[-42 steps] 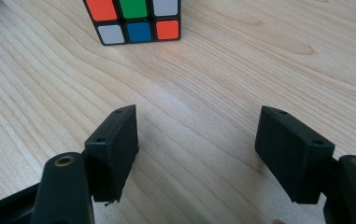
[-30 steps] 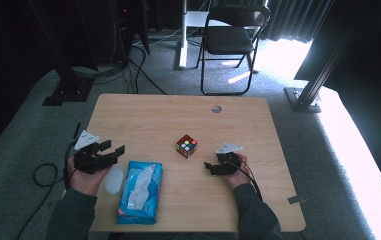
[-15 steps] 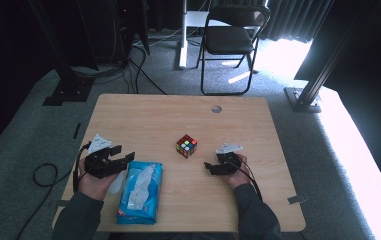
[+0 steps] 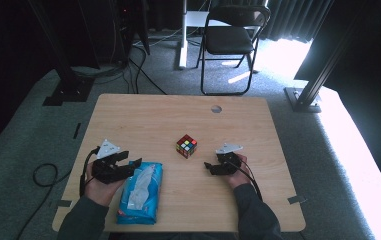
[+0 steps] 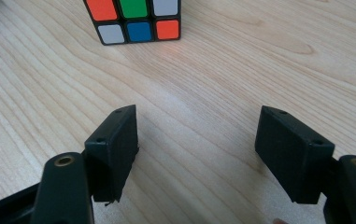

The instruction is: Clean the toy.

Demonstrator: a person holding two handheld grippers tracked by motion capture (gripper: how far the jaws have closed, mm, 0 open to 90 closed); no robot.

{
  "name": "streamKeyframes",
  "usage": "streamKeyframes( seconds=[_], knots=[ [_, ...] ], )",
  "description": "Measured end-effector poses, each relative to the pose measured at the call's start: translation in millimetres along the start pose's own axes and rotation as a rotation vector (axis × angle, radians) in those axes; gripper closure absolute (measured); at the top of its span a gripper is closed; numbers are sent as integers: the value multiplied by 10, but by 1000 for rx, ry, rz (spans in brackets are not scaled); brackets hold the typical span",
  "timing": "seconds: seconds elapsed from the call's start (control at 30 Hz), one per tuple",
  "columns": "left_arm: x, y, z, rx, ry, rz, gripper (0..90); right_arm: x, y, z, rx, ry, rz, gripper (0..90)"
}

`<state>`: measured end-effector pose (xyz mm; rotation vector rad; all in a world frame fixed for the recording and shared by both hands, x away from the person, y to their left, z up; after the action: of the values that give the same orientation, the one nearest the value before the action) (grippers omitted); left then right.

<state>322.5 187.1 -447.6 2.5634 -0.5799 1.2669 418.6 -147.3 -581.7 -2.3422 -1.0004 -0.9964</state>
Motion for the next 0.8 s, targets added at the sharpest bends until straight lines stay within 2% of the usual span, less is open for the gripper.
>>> streamKeyframes(
  seconds=[0.3,0.47,0.67,0.8],
  knots=[
    [-100,111,69,-26,-24,25,402,-4,-1,-4,0,0,0,297],
    [-157,193,112,-59,-33,44,383,-5,-1,-6,0,0,-2,297],
    [-247,281,133,-78,-48,49,363,-6,-1,-6,0,1,-2,297],
    [-319,345,153,-97,-61,69,343,-6,-1,-7,0,1,-1,297]
  ],
)
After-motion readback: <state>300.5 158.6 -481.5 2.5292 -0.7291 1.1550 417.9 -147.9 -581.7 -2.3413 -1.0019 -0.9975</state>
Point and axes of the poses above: each handheld gripper's, and its own axes: z roughly forward along the jaws, x roughly out of its top, y roughly to its right, the point moved 5 cm from there along z, roughly forward along the jaws, and after that the axes turned 7 degrees about x, right-handed, at the moved point
